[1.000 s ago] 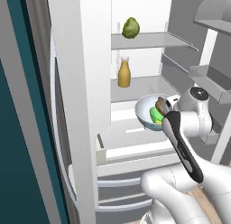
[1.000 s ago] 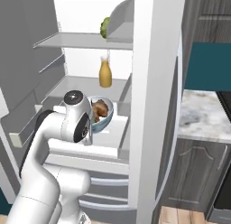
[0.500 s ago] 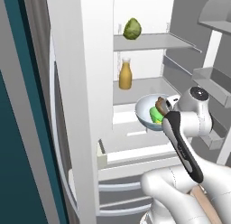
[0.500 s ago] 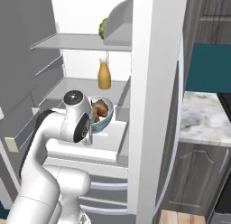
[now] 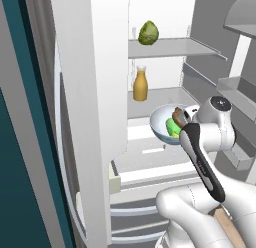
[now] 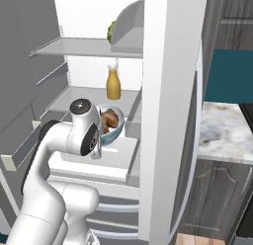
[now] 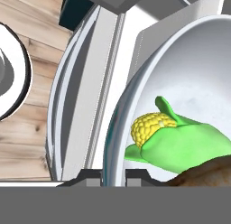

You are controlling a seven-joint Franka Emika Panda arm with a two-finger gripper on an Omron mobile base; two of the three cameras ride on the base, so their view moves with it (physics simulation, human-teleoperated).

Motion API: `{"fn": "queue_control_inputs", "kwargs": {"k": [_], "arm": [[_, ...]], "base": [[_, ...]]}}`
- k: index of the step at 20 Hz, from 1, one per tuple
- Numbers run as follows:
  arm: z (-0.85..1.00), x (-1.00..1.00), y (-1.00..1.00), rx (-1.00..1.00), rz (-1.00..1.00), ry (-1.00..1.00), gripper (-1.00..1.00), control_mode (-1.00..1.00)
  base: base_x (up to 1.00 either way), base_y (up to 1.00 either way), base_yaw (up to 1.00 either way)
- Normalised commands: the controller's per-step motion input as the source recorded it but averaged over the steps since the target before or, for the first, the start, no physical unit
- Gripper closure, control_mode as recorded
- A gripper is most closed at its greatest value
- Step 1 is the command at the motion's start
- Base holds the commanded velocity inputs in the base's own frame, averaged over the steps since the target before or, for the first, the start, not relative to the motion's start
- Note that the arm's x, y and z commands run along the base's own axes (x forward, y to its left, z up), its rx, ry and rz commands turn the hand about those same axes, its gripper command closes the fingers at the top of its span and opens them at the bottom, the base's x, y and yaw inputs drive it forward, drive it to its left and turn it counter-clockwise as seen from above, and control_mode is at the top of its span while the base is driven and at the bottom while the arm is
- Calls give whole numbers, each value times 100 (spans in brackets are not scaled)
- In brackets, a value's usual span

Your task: Pick the chicken drumstick and corn from their plates and place them in the bowl. Then put the bowl in the fridge.

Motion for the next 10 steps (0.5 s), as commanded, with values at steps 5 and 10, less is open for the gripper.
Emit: {"fn": "queue_control_inputs", "kwargs": {"k": [5,10], "arm": [[0,0,0,0,0,0,100,100],[0,0,0,0,0,0,100,100]], "base": [[0,0,0],[0,0,0]]}}
